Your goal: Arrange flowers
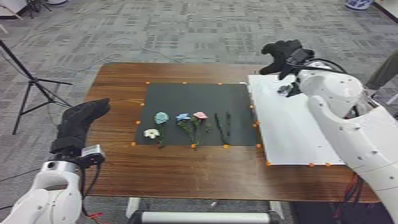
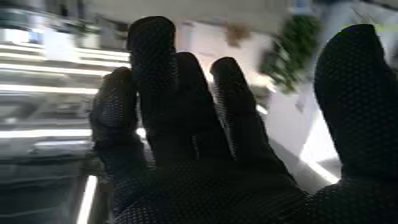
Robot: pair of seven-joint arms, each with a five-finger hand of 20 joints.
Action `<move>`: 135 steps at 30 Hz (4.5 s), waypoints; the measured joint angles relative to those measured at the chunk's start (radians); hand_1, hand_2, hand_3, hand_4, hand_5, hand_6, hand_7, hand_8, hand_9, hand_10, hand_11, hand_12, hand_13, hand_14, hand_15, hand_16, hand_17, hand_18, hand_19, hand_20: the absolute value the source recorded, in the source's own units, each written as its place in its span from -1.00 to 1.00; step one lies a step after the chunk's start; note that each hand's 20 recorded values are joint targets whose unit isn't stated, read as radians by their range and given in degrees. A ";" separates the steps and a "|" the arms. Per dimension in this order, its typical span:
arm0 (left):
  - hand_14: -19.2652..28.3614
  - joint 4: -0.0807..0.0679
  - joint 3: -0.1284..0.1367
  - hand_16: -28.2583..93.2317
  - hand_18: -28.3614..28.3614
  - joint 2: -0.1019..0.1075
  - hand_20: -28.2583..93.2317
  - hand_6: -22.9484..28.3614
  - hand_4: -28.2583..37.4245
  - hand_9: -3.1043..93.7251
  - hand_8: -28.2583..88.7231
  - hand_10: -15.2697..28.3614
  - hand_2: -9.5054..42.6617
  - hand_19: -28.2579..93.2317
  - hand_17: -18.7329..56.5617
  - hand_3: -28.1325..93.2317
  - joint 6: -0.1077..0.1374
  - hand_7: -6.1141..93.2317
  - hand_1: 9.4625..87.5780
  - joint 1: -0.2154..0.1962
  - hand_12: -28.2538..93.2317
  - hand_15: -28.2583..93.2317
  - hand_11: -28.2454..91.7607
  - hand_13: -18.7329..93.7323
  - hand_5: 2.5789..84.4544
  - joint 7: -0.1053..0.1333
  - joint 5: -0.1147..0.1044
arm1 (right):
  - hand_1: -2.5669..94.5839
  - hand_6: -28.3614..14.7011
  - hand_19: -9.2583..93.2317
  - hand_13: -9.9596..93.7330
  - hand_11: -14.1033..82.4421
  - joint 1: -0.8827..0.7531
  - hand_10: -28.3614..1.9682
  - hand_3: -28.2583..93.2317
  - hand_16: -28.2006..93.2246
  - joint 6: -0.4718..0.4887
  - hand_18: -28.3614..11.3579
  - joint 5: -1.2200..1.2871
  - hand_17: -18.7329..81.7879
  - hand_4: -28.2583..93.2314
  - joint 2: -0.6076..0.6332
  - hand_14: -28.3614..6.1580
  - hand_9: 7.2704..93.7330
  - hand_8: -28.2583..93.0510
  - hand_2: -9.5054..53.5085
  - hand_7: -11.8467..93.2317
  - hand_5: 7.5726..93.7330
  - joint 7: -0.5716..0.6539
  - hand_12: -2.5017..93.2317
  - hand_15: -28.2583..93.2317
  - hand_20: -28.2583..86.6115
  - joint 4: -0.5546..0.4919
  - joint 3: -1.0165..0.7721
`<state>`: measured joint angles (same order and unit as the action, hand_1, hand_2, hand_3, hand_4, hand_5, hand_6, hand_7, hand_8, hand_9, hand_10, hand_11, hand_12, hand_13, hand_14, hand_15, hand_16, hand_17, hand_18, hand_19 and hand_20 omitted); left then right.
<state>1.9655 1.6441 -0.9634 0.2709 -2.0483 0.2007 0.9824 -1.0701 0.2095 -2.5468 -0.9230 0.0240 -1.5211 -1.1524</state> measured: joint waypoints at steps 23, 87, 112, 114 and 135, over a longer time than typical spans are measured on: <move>0.51 0.003 0.001 -0.58 0.34 0.000 -0.29 -0.17 -0.87 0.14 -0.68 0.34 -0.49 -0.45 -0.38 0.59 -0.004 -0.53 -0.55 -0.008 -0.38 -0.24 -0.20 0.01 0.31 -0.002 0.001 | -0.43 0.14 0.64 0.33 -0.46 -0.293 0.02 0.71 -0.07 0.098 -0.81 -0.061 -0.08 -0.96 0.081 -0.21 -0.05 -0.70 -1.00 -0.40 -0.20 0.013 -0.56 0.40 0.47 0.075 -0.300; 0.51 0.009 0.011 -0.58 0.34 -0.004 -0.29 -0.15 -0.87 0.14 -0.68 0.35 -0.48 -0.45 -0.39 0.59 -0.003 -0.54 -0.55 -0.010 -0.37 -0.24 -0.20 0.01 0.31 -0.007 -0.001 | 0.27 0.53 0.72 0.63 -0.61 -0.107 0.32 0.48 0.05 -0.357 -0.66 0.278 0.11 -0.92 0.229 0.13 0.91 -0.58 -1.00 -0.24 0.64 -0.008 -0.30 0.42 0.49 -0.125 0.105; 0.51 0.007 -0.002 -0.58 0.34 -0.005 -0.29 -0.16 -0.87 0.14 -0.68 0.34 -0.48 -0.45 -0.39 0.59 -0.004 -0.53 -0.55 0.004 -0.37 -0.24 -0.20 0.01 0.31 -0.008 0.000 | 0.27 0.54 0.71 0.62 -0.64 0.016 0.35 0.48 0.06 -0.255 -0.65 0.153 0.10 -0.93 -0.019 0.14 0.87 -0.59 -1.00 -0.23 0.63 -0.137 -0.35 0.41 0.49 -0.012 0.369; 0.51 0.007 -0.002 -0.58 0.34 -0.005 -0.29 -0.16 -0.87 0.14 -0.68 0.34 -0.48 -0.45 -0.39 0.59 -0.004 -0.53 -0.55 0.004 -0.37 -0.24 -0.20 0.01 0.31 -0.008 0.000 | 0.27 0.53 0.71 0.62 -0.64 0.010 0.36 0.48 0.06 -0.247 -0.65 0.139 0.10 -0.93 -0.033 0.14 0.87 -0.59 -1.00 -0.23 0.63 -0.144 -0.35 0.41 0.49 0.008 0.355; 0.51 0.006 -0.008 -0.58 0.34 -0.009 -0.29 -0.13 -0.87 0.14 -0.67 0.34 -0.47 -0.45 -0.39 0.59 -0.008 -0.54 -0.55 0.006 -0.37 -0.24 -0.20 0.01 0.29 -0.007 0.000 | 0.14 0.41 0.71 0.53 -0.45 -0.028 0.23 0.52 0.06 -0.181 -0.66 0.085 0.06 -0.90 -0.101 0.09 0.57 -0.59 -1.00 -0.18 0.39 -0.157 -0.49 0.47 0.50 0.088 0.303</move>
<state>1.9714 1.6364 -0.9722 0.2628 -2.0419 0.1932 0.9821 -1.0980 0.0284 -2.4613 -1.0240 -0.1326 -1.4333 -0.8493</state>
